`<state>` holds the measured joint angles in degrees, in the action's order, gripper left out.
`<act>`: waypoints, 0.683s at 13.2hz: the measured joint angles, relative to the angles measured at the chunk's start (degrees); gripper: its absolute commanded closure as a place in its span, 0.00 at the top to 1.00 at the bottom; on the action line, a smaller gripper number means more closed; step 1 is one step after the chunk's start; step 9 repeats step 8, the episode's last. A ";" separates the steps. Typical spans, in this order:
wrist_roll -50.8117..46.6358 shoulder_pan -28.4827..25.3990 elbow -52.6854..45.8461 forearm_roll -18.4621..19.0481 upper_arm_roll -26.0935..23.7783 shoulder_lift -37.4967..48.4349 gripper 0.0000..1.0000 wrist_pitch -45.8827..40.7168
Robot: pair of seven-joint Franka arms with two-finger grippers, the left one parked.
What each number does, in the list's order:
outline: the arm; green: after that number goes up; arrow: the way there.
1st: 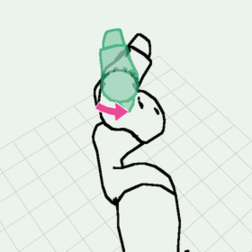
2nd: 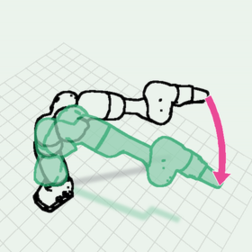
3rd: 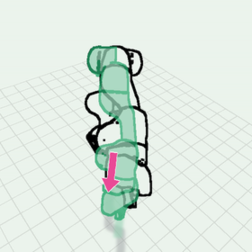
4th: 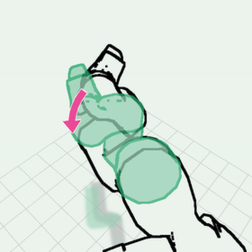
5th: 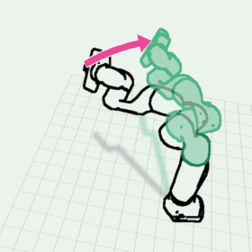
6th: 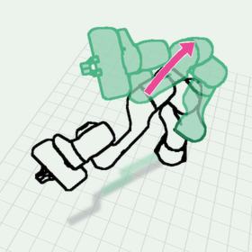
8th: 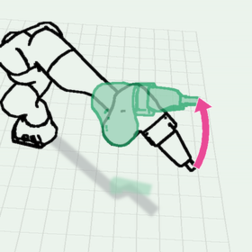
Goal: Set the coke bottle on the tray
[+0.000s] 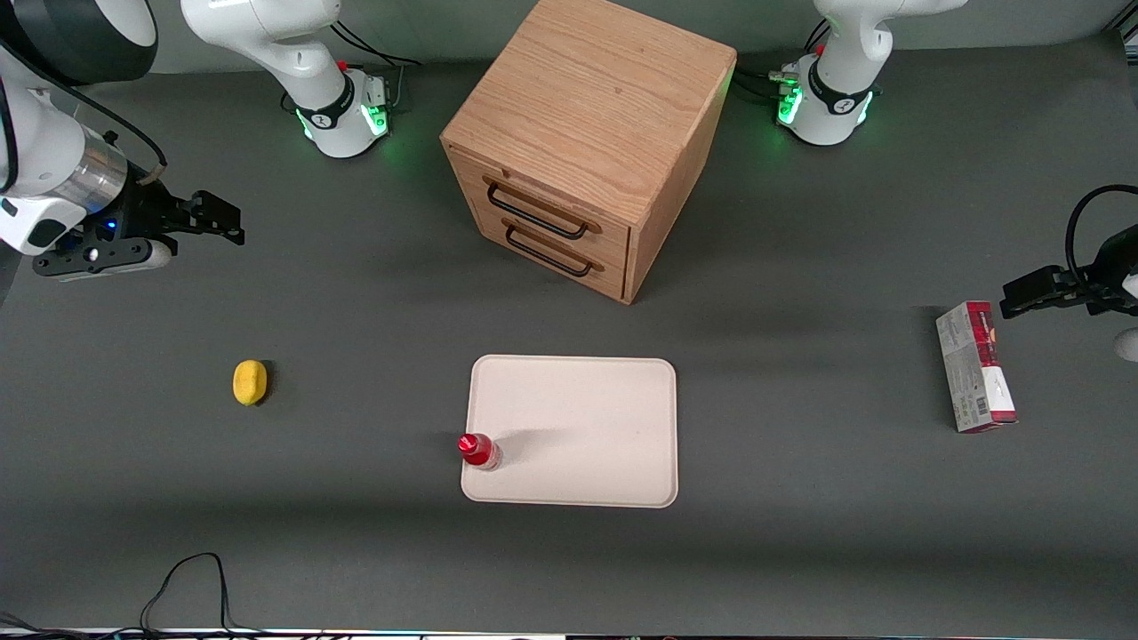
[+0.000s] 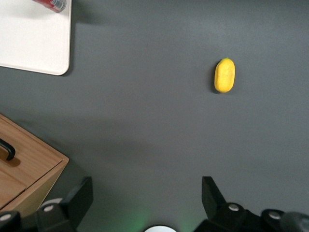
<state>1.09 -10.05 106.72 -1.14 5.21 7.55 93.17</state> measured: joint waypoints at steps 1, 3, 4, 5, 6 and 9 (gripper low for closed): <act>0.00 -0.17 -0.38 -0.10 -0.04 -0.09 1.00 -0.22; 0.00 -2.08 -1.67 -1.70 1.48 -0.36 1.00 -0.31; 0.00 -4.23 -2.44 -2.15 3.43 -0.50 1.00 -0.48; -0.01 -5.48 -3.15 -2.30 4.63 -0.66 1.00 -0.84; -0.01 -5.70 -3.98 -2.33 5.07 -0.87 1.00 -1.55; 0.00 -5.27 -6.11 -2.36 5.40 -1.53 1.00 -5.11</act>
